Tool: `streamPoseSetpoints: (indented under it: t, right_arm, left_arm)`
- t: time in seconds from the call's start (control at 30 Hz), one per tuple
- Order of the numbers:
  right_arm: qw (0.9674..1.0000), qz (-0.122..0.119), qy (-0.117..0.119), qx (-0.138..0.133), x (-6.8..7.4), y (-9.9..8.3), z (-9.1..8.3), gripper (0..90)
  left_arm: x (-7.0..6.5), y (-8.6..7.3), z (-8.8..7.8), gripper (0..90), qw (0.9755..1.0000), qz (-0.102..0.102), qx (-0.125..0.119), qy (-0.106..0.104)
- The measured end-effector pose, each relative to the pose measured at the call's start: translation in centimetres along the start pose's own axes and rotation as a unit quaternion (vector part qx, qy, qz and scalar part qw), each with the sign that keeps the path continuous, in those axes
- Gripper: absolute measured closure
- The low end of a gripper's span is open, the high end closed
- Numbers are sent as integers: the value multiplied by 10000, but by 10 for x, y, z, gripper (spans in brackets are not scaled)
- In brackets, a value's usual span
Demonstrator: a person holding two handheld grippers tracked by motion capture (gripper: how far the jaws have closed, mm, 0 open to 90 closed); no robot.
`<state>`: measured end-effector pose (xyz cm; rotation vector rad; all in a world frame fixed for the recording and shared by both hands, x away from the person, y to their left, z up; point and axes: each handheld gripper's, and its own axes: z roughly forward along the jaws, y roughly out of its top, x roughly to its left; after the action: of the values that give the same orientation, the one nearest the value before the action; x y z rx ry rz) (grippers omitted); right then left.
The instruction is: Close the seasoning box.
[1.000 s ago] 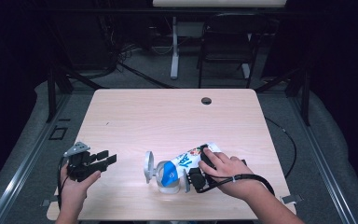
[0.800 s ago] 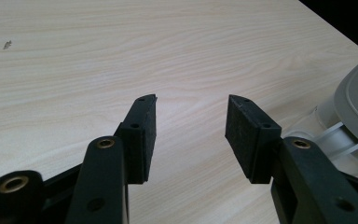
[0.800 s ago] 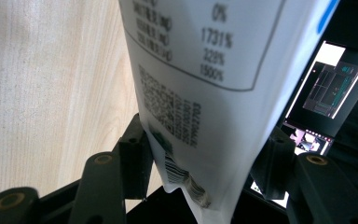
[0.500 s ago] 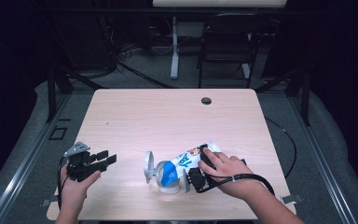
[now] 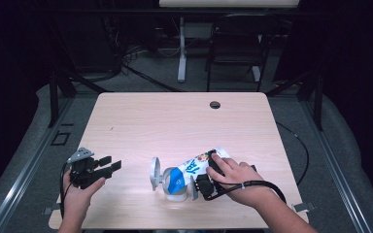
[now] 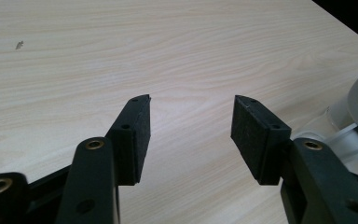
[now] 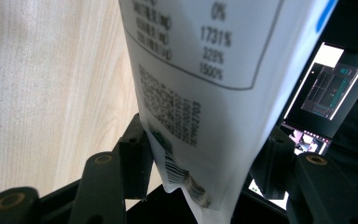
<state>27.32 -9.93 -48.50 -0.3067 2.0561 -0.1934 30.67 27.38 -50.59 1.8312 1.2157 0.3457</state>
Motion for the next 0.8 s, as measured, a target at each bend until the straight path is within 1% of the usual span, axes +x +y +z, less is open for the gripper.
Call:
streamPoseSetpoints:
  t: [0.07, 0.1, 0.23, 0.27, 0.43, 0.57, 0.67, 0.8]
  right_arm:
    - [10000, -2, 0, 0, 0, 0, 0, 475]
    - [10000, -3, 0, 0, 0, 0, 0, 475]
    - [10000, -2, -1, -22, 0, 0, 0, 475]
    - [10000, 22, -5, -67, 1, 0, 1, 475]
    - [10000, 4, -11, -66, 0, 0, 1, 475]
    - [10000, -17, -25, -65, 0, 0, 1, 476]
    - [10000, -12, -17, -92, 0, 0, 1, 476]
    - [10000, -16, -16, -89, 0, 0, 1, 477]
  left_arm:
    - [0, 0, 0, 459, 10000, -10, -2, 2]
    - [0, 0, 0, 447, 10000, 7, -51, 57]
    - [1, 0, 0, 431, 10000, -7, -68, 59]
    - [0, 0, 0, 425, 9999, 36, -57, 109]
    - [0, 0, 0, 416, 9998, 104, -37, 171]
    - [0, 0, -1, 411, 9997, 115, -41, 221]
    - [0, 0, 0, 417, 9997, 118, -34, 198]
    - [-1, 0, 0, 420, 9996, 153, -29, 235]
